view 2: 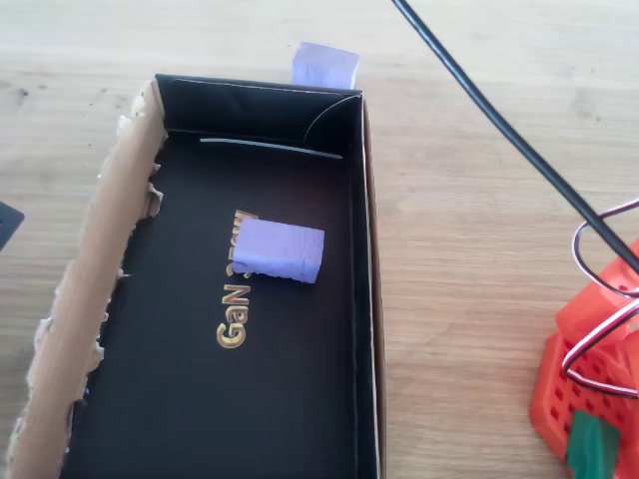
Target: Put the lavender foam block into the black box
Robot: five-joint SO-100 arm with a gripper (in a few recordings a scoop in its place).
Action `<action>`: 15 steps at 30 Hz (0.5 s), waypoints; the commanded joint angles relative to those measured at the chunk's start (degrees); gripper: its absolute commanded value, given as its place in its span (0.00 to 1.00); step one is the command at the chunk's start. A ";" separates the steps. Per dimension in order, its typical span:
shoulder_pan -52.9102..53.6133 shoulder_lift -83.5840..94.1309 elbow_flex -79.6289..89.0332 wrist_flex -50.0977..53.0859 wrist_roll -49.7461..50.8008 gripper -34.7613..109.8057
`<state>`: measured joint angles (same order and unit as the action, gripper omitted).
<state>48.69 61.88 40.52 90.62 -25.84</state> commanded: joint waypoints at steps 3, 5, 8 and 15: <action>1.05 5.01 0.53 -1.23 -3.34 0.24; 1.14 5.01 0.53 -1.23 -3.78 0.24; 1.32 5.01 0.62 -1.49 -4.83 0.24; 1.49 6.59 1.49 -1.93 -7.29 0.24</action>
<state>49.31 63.37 41.48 89.56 -31.29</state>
